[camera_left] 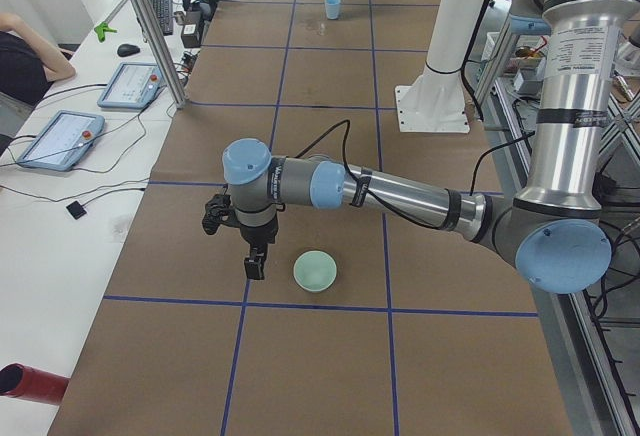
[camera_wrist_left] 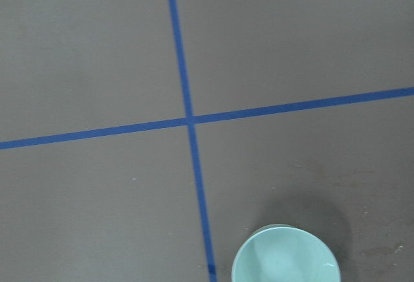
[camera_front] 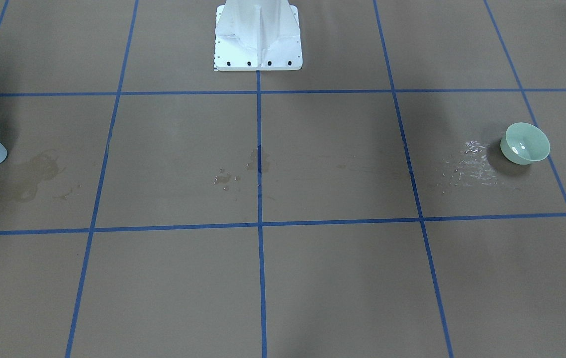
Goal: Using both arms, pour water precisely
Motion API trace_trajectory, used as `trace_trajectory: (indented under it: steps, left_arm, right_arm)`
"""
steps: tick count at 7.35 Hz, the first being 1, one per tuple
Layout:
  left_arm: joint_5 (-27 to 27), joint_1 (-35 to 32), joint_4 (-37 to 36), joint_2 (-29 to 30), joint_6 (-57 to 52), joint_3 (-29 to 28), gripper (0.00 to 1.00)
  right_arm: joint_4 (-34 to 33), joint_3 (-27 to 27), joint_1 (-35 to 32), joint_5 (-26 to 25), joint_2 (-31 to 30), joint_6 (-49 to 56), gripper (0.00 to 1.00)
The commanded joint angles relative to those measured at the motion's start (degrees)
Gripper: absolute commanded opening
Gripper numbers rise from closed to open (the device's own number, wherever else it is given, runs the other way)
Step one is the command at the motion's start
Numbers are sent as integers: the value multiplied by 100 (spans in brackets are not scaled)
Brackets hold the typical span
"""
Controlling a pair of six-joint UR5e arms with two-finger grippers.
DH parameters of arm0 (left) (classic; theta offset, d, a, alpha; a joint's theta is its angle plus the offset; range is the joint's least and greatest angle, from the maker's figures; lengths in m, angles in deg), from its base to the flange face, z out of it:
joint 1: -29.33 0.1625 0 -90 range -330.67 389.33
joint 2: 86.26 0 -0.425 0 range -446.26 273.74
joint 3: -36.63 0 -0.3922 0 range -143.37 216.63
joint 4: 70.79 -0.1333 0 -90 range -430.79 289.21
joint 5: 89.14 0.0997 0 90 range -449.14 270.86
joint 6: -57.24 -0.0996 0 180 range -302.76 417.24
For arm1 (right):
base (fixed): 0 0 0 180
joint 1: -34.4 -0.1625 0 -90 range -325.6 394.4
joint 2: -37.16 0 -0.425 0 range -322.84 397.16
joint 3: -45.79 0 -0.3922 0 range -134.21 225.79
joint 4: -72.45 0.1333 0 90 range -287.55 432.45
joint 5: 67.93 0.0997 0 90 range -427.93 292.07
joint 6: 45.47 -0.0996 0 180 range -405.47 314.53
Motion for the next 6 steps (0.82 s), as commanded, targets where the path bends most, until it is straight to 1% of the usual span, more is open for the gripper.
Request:
trace_trajectory:
  steps: [1, 4, 5, 6]
  left_arm:
    - [-11, -101, 208, 31, 612, -267, 100]
    - [-47, -109, 436, -117, 660, -286, 100]
    - [-47, -109, 794, -257, 660, -286, 100]
    - [-47, -101, 971, -328, 660, -277, 100]
  right_arm:
    - [-9, -8, -73, 25, -76, -27, 99]
    - [-18, 1, -73, 34, -77, -44, 99]
    - [-26, -16, -134, 25, -86, -35, 99]
    - [-44, -25, -196, 34, -94, -35, 99]
